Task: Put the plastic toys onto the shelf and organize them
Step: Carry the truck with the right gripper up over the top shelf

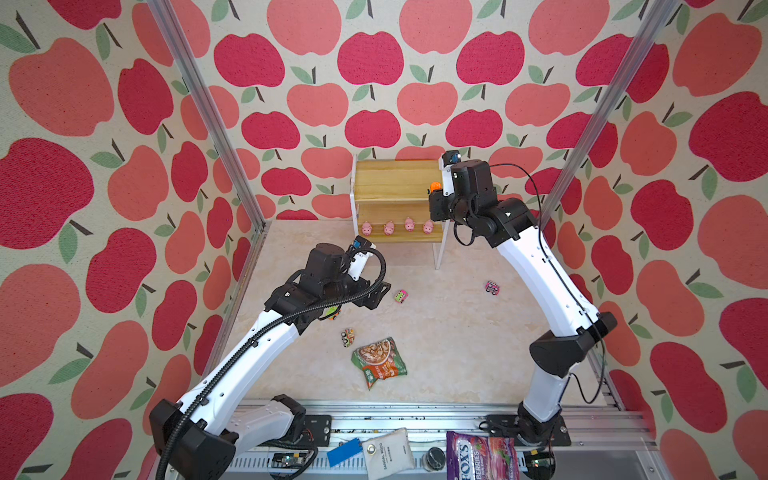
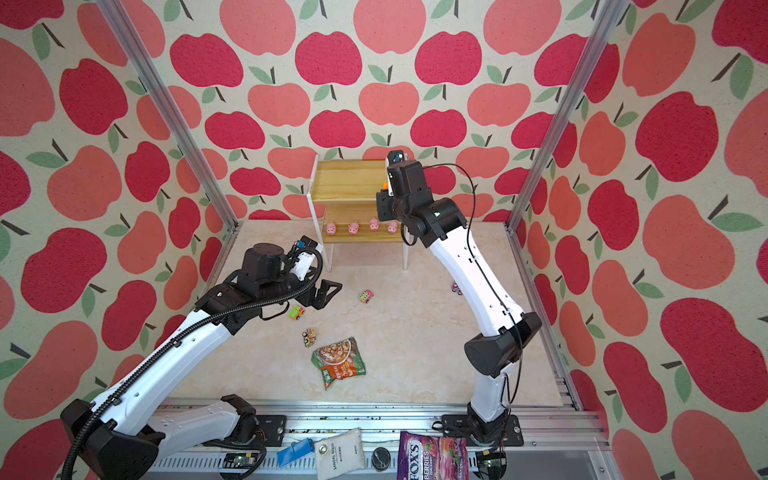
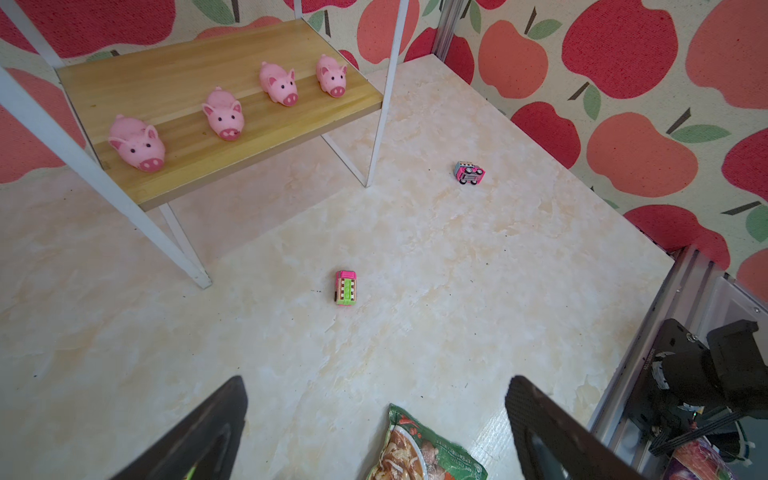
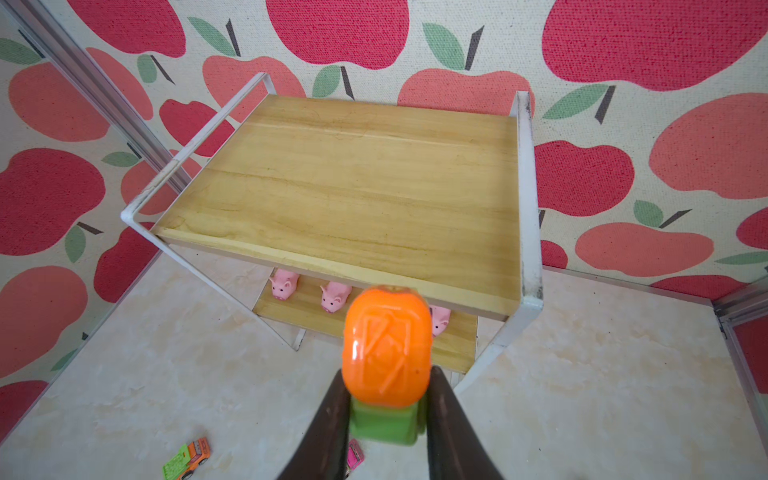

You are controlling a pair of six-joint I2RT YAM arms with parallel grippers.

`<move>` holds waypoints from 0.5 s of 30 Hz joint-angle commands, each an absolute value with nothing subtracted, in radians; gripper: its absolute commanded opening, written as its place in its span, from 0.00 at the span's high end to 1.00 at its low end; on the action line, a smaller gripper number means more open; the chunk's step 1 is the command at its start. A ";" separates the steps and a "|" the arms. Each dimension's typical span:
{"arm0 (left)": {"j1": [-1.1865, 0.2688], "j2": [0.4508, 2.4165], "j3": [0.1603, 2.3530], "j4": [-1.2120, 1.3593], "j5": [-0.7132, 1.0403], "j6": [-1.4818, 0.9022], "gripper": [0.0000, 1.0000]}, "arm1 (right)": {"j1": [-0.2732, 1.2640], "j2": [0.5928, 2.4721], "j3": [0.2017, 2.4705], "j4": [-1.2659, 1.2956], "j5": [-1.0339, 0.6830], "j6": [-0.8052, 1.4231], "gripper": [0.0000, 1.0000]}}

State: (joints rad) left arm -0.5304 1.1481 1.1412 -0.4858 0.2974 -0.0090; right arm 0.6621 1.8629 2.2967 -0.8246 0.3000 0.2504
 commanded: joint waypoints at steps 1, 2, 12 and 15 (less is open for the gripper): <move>-0.534 1.160 1.113 -0.442 0.320 -0.005 0.01 | 0.645 1.916 2.401 -0.858 0.323 0.237 0.82; -0.534 1.160 1.105 -0.433 0.323 -0.010 0.01 | 0.640 1.939 2.430 -0.868 0.331 0.238 0.82; -0.535 1.163 1.049 -0.404 0.331 -0.021 0.01 | 0.598 2.088 2.626 -0.899 0.346 0.245 0.81; -0.535 1.163 1.035 -0.401 0.331 -0.023 0.01 | 0.585 2.100 2.630 -0.881 0.339 0.248 0.81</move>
